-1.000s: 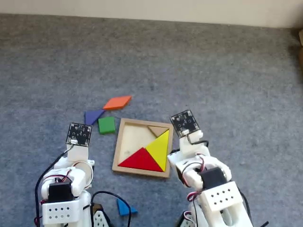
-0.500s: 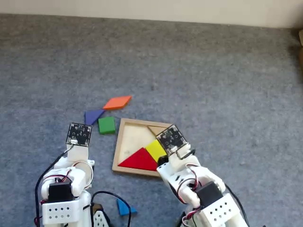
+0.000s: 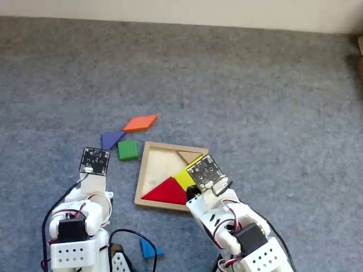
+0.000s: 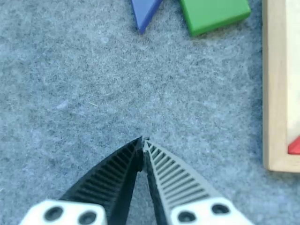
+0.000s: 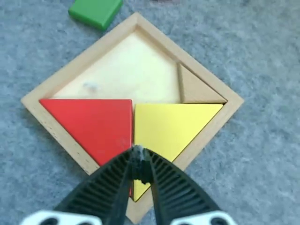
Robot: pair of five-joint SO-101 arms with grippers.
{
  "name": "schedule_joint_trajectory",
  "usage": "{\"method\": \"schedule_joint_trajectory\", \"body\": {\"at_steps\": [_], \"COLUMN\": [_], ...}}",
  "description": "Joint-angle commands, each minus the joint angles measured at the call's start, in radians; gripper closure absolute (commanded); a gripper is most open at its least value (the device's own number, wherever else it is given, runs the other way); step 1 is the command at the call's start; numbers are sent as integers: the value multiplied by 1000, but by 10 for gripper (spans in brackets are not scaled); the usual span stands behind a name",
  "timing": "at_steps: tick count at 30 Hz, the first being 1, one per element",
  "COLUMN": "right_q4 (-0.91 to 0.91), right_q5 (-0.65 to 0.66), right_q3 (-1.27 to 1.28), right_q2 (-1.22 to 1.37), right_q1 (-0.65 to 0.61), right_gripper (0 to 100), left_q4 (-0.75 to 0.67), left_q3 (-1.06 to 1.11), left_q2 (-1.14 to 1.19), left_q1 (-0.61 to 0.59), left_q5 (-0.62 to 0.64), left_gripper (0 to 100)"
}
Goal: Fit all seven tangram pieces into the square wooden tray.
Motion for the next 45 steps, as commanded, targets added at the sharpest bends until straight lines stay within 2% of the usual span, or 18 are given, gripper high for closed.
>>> {"method": "schedule_joint_trajectory", "body": {"at_steps": [1, 9, 15, 21, 28, 36, 42, 45], "right_q4": [-19, -19, -15, -12, 30, 65, 67, 65], "right_q5": [5, 3, 3, -74, -74, -74, -112, -120], "right_q3": [-12, -16, -21, -22, -68, -104, -105, -105], "right_q2": [-10, -10, -8, -8, -8, -7, -7, -8], "right_q1": [-5, -1, 110, 117, 119, 182, 185, 185], "right_gripper": [991, 991, 991, 991, 991, 991, 926, 926], "left_q4": [6, 6, 6, 6, 6, 6, 6, 6], "left_q3": [21, 21, 21, 21, 21, 21, 21, 21], "left_q2": [-53, -53, -53, -53, -53, -53, -53, -53], "left_q1": [12, 12, 12, 12, 12, 12, 12, 12], "left_q5": [-6, -6, -6, -6, -6, -6, -6, -6], "left_gripper": [994, 994, 994, 994, 994, 994, 994, 994]}}
